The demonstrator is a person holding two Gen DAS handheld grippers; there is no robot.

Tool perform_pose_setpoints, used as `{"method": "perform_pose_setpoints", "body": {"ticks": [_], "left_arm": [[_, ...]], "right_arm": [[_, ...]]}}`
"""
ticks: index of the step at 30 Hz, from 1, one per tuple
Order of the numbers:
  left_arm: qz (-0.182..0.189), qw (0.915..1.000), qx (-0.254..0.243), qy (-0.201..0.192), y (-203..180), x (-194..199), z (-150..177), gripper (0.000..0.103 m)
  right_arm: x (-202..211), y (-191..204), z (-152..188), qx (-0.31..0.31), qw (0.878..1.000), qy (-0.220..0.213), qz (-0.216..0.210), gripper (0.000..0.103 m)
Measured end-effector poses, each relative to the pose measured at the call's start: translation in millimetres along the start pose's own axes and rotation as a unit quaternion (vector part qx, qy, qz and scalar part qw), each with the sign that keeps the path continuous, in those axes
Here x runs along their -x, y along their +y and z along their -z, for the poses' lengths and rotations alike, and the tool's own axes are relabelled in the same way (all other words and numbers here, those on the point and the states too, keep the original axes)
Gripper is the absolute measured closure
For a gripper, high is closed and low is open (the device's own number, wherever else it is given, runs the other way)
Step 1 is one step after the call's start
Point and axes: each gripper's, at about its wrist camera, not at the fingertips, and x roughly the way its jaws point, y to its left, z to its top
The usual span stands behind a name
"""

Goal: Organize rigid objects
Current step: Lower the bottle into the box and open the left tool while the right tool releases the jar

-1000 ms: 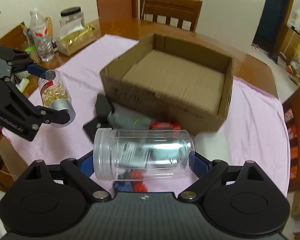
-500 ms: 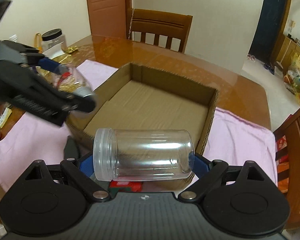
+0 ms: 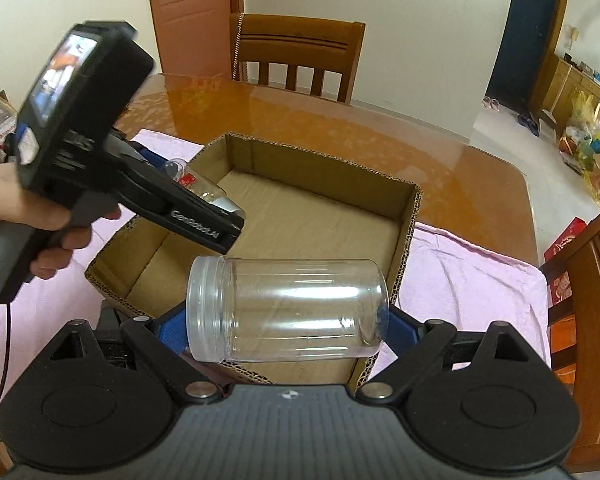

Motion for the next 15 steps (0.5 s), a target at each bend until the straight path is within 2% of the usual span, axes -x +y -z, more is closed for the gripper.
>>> {"method": "perform_pose_setpoints", "body": {"ticks": [7, 15], "left_arm": [[-0.008, 0.9996, 0.019, 0.018, 0, -22, -8, 0.010], [-0.001, 0.9990, 0.042, -0.016, 9, 1, -19, 0.009]], "right_arm": [[-10, -5, -3, -0.002, 1.000, 0.009, 0.006, 0.007], [-18, -9, -10, -0.003, 1.000, 0.008, 0.008, 0.007]]}}
